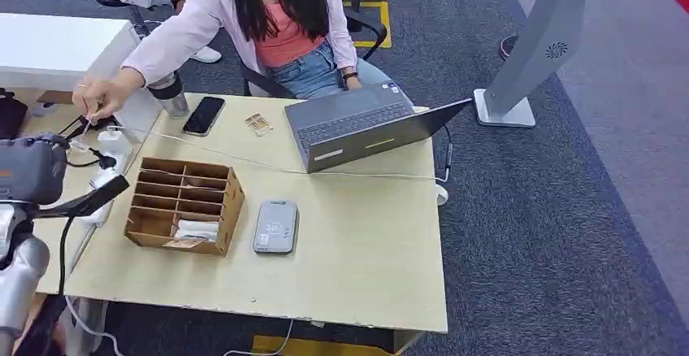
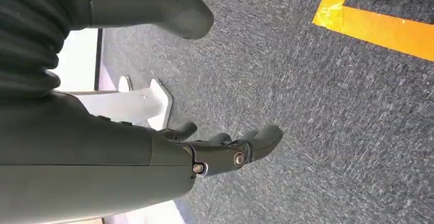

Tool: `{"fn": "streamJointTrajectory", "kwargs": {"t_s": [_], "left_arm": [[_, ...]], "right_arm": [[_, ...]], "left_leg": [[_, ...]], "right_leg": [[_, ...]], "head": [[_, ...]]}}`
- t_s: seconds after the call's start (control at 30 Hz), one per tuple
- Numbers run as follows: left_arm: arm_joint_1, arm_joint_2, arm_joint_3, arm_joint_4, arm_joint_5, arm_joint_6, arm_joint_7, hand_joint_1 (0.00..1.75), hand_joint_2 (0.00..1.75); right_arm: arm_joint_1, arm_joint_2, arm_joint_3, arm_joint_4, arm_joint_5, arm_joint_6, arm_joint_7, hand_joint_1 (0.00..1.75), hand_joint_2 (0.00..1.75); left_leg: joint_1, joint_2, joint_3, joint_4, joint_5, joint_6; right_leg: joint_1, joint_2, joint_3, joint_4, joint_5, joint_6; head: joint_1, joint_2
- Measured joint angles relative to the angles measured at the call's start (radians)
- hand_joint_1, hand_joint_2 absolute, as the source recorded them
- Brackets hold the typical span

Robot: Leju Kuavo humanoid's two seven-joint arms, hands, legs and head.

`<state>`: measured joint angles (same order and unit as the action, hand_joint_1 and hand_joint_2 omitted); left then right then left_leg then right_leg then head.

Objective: Pass the card to the sensor for recognition and then transmit it.

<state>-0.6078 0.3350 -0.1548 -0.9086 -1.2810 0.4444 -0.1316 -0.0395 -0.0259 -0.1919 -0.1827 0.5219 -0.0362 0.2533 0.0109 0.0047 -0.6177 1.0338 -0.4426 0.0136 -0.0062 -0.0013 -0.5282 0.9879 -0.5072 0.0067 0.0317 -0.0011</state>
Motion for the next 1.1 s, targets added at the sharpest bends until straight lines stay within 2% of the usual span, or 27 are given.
{"fn": "streamJointTrajectory", "kwargs": {"t_s": [0.27, 0.67, 0.7, 0.73, 0.77, 0.97, 1.0, 1.03, 1.1], "left_arm": [[0.081, -0.015, -0.036, -0.129, -0.005, 0.003, 0.021, 1.75, 1.75], [0.098, -0.017, -0.039, -0.171, -0.005, 0.003, 0.022, 1.75, 1.75], [0.098, -0.017, -0.039, -0.171, -0.005, 0.003, 0.022, 0.17, 1.75], [0.098, -0.017, -0.039, -0.171, -0.005, 0.003, 0.022, 0.0, 1.75], [0.098, -0.017, -0.039, -0.171, -0.005, 0.003, 0.022, 1.75, 1.75], [0.095, -0.017, -0.039, -0.171, 0.013, 0.011, 0.016, 1.75, 1.75], [0.093, -0.017, -0.04, -0.171, 0.016, 0.014, 0.013, 1.5, 1.75], [0.091, -0.017, -0.039, -0.171, 0.021, 0.018, 0.004, 0.0, 1.75], [0.09, -0.017, -0.039, -0.171, 0.028, 0.026, 0.0, 0.0, 1.75]], "right_arm": [[0.005, 0.0, -0.017, 0.0, 0.018, 0.001, -0.007, 0.0, 1.75], [0.006, 0.0, -0.018, 0.0, 0.018, 0.001, -0.007, 0.0, 1.75], [0.006, 0.0, -0.018, 0.0, 0.018, 0.001, -0.007, 0.0, 1.75], [0.006, 0.0, -0.019, 0.0, 0.018, 0.001, -0.007, 0.0, 1.75], [0.006, 0.0, -0.019, 0.0, 0.018, 0.001, -0.007, 0.0, 1.75], [0.006, 0.0, -0.021, 0.0, 0.031, 0.011, -0.022, 0.0, 1.75], [0.006, 0.0, -0.023, 0.0, 0.033, 0.012, -0.024, 0.0, 1.75], [0.006, 0.0, -0.024, 0.0, 0.034, 0.012, -0.025, 0.0, 1.75], [0.006, 0.0, -0.026, 0.0, 0.04, 0.01, -0.024, 0.0, 1.75]], "left_leg": [[0.0, 0.0, -0.001, 0.0, 0.0, 0.0], [0.0, 0.0, -0.001, 0.0, 0.0, 0.0], [0.0, 0.0, -0.001, 0.0, 0.0, 0.0], [0.0, 0.0, -0.001, 0.0, 0.0, 0.0], [0.0, 0.0, -0.001, 0.0, 0.0, 0.0], [0.0, 0.0, -0.001, 0.0, 0.0, 0.0], [0.0, 0.0, -0.001, 0.0, 0.0, 0.0], [0.0, 0.0, -0.001, 0.0, 0.0, 0.0], [0.0, 0.0, -0.001, 0.0, 0.0, 0.0]], "right_leg": [[0.0, 0.0, 0.0, 0.0, 0.0, 0.0], [0.0, 0.0, -0.001, 0.0, 0.0, 0.0], [0.0, 0.0, -0.001, 0.0, 0.0, 0.0], [0.0, 0.0, -0.001, 0.0, 0.0, 0.0], [0.0, 0.0, -0.001, 0.0, 0.0, 0.0], [0.0, 0.0, -0.001, 0.0, 0.0, 0.0], [0.0, 0.0, -0.001, 0.0, 0.0, 0.0], [0.0, 0.0, -0.001, 0.0, 0.0, 0.0], [0.0, 0.0, -0.001, 0.0, 0.0, 0.0]], "head": [[0.0, 0.0], [0.0, 0.0], [0.0, 0.0], [0.0, 0.0], [0.0, 0.0], [0.0, 0.0], [0.0, 0.0], [0.0, 0.0], [0.0, 0.0]]}}
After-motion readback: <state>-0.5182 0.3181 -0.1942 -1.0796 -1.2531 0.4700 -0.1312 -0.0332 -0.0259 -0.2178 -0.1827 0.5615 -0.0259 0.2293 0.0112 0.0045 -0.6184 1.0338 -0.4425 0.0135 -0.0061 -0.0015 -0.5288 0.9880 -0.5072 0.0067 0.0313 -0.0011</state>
